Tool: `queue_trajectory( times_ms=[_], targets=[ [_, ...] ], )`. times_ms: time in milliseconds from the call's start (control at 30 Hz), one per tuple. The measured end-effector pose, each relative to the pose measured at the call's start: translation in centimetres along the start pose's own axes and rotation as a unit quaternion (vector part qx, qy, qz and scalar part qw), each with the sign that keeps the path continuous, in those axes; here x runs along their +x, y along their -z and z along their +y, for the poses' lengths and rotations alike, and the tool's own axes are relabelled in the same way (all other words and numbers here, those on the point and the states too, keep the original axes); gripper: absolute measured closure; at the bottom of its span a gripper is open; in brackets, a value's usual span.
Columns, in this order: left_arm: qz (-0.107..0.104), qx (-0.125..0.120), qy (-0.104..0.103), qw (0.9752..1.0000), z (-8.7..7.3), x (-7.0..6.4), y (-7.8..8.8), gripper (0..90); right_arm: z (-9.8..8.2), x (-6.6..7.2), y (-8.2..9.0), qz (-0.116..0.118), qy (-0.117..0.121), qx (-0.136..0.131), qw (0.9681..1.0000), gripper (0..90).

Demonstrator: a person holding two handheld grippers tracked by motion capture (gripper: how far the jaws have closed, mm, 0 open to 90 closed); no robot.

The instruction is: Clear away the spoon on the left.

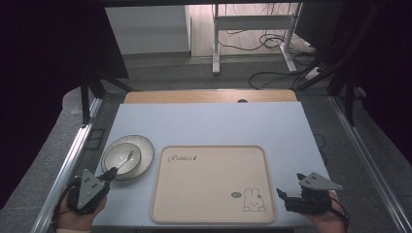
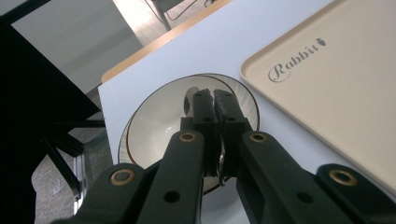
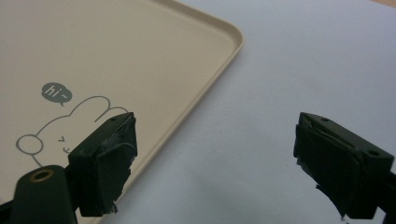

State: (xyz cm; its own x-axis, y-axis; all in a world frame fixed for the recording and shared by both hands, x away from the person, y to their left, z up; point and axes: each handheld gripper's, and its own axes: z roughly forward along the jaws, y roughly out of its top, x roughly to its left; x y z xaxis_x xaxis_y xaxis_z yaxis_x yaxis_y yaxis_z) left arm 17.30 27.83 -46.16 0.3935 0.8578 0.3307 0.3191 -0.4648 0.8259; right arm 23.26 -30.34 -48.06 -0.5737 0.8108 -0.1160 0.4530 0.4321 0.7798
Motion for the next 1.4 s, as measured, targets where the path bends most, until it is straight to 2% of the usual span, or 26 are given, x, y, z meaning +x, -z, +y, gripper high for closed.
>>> queue_trajectory(
  times_ms=[700,1033,1400],
  targets=[
    [0.000,-0.023,-0.011,0.9997,1.7,-0.4,0.6,89.8,0.0,0.0,0.0,-0.001,0.001,0.000,1.0000,13.4],
    [-0.010,-0.042,-0.006,0.9991,3.0,-0.7,0.5,89.7,0.0,0.0,0.0,0.000,0.000,0.000,1.0000,13.4],
    [-0.019,-0.054,-0.016,0.9982,4.3,-1.2,0.0,89.7,0.0,0.0,0.0,0.000,0.001,0.001,1.0000,13.4]
  ],
)
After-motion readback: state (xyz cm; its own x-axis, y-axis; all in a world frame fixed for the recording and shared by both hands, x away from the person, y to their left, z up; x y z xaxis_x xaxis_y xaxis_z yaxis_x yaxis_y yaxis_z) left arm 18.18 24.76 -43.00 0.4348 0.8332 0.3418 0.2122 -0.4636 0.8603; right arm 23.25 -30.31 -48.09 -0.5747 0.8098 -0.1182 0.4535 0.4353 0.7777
